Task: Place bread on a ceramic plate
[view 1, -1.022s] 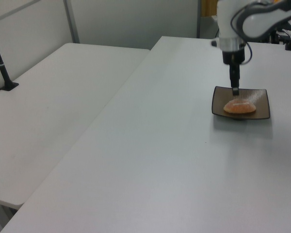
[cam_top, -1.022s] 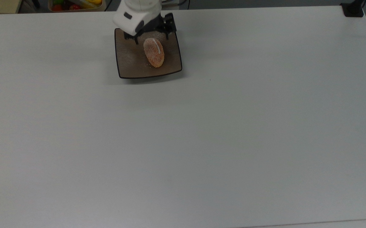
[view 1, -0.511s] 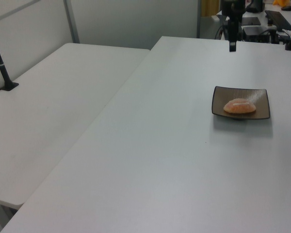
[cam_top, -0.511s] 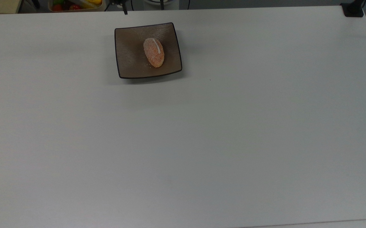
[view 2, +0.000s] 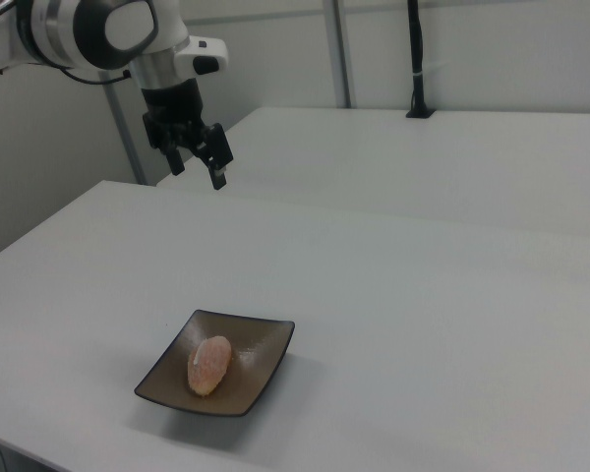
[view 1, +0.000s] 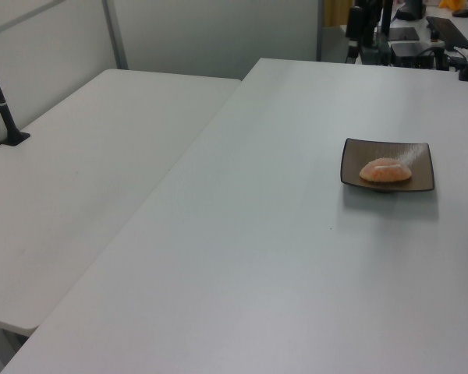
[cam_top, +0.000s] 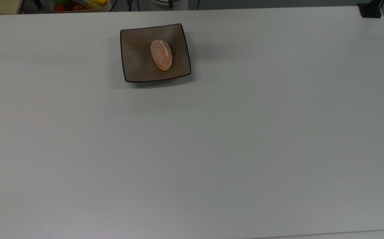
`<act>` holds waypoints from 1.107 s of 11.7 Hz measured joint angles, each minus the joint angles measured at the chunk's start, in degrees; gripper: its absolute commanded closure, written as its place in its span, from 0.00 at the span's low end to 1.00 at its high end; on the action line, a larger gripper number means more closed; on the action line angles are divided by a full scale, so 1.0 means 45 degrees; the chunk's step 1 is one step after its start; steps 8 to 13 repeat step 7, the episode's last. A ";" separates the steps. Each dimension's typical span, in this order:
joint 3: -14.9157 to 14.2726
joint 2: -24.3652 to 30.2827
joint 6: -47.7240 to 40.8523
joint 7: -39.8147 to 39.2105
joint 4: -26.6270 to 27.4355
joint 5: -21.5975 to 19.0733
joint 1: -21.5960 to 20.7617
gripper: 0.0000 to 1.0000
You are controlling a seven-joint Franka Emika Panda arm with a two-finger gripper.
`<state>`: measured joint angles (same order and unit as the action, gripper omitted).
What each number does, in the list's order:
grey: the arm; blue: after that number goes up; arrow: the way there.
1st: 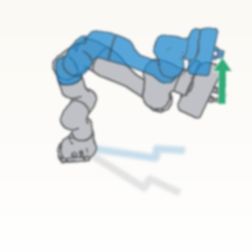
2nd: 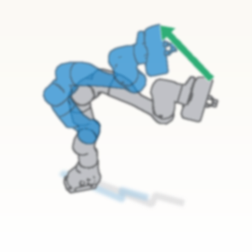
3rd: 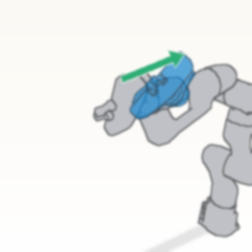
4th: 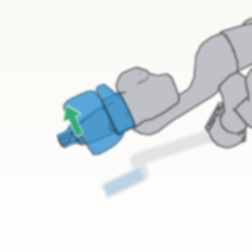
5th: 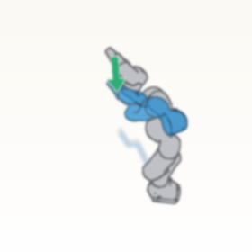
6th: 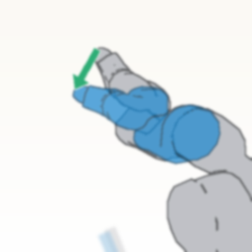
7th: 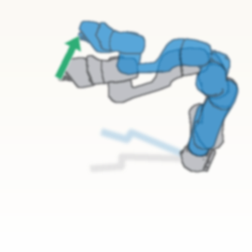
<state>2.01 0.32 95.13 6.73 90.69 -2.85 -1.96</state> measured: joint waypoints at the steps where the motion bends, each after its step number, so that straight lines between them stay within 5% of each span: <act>1: 0.0000 -0.0098 0.0651 0.0015 0.0077 -0.0198 -0.0003 0.00; 13: -0.0001 -0.0233 0.1553 -0.0845 0.0415 -0.0258 -0.0174 0.00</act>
